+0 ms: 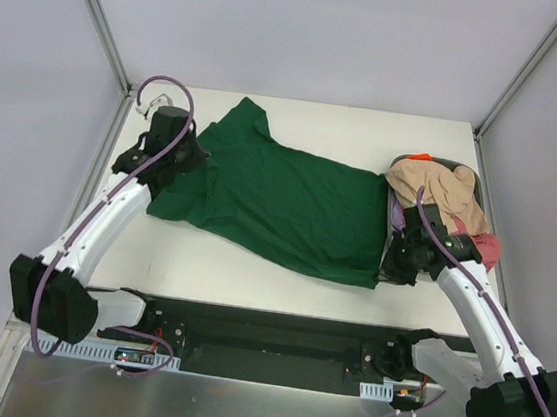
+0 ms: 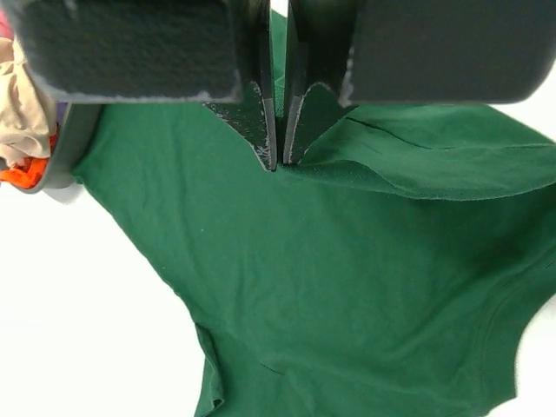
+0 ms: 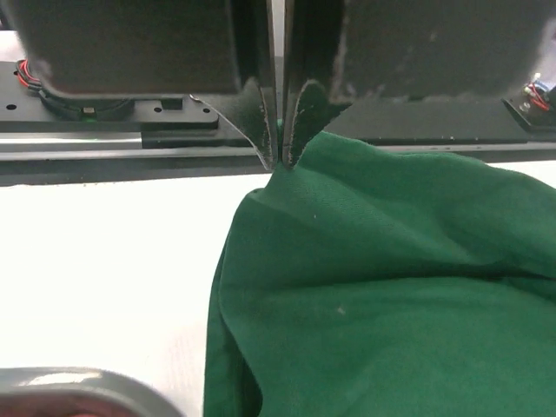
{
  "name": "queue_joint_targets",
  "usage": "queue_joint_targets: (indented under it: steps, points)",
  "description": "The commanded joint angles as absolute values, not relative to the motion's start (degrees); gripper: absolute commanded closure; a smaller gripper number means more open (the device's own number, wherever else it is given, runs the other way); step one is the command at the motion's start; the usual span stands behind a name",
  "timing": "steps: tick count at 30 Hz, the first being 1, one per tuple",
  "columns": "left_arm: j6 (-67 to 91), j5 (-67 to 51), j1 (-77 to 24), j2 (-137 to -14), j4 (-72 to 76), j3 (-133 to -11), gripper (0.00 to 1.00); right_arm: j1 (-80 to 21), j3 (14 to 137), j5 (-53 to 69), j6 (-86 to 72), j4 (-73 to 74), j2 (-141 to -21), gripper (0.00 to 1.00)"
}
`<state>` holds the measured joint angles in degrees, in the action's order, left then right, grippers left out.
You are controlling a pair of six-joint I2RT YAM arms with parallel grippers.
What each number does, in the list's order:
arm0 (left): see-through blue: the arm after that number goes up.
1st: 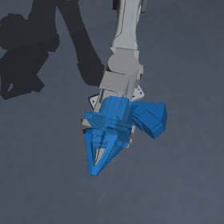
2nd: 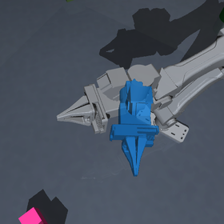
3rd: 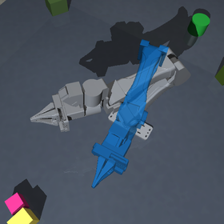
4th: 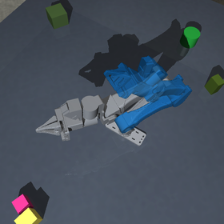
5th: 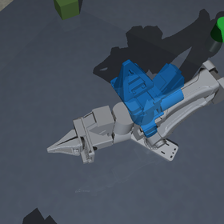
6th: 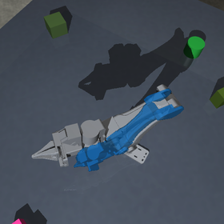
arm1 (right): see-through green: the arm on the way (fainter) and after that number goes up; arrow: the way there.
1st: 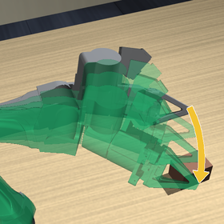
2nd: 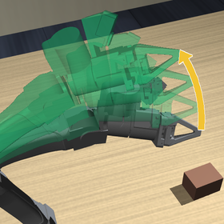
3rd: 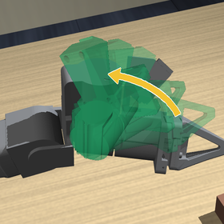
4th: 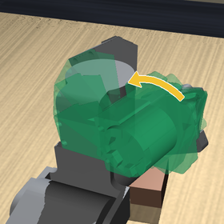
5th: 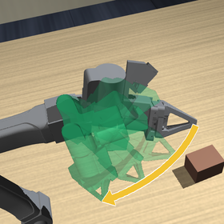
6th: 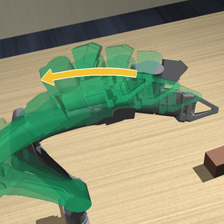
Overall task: Fold and stack the t-shirts
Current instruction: Fold the flattened tshirt in 1/3 of the way
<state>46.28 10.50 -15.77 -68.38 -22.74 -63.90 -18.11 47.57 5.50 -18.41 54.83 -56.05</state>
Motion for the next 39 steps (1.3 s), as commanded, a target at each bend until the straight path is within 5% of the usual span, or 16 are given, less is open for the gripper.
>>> queue_joint_targets:
  steps: [1,24,32,34,36,37,38,39]
  points:
    - [40.6,8.0,-15.6,-74.7,-20.2,-69.3,1.0,-16.4,51.3,1.7,-16.9,52.6,-58.8,0.99]
    - [33.0,-4.3,-10.9,-103.0,-20.0,-86.7,1.0,-7.5,52.5,3.8,-11.5,37.4,-73.1,0.95]
    - [30.6,-3.3,-9.8,-109.2,-20.0,-91.2,0.98,-5.4,53.6,5.8,-10.4,35.9,-76.7,0.86]
    - [28.1,-5.3,-9.8,-110.6,-20.0,-92.8,0.82,-5.3,53.8,6.0,-9.9,36.0,-76.5,0.82]
    - [25.8,-8.0,-9.8,-111.6,-20.3,-94.3,0.48,-5.2,53.9,6.0,-10.3,36.6,-75.7,0.77]
    - [25.9,-8.2,-9.8,-111.4,-20.9,-94.4,0.41,-5.2,54.1,6.3,-10.4,37.2,-75.3,0.66]
    - [26.0,-8.2,-9.8,-110.7,-21.0,-94.0,0.01,-5.2,54.2,7.5,-10.0,37.6,-74.6,0.56]
    - [26.0,-7.9,-9.8,-109.6,-21.0,-93.0,0.01,-5.2,54.1,8.3,-10.1,37.8,-73.8,0.49]
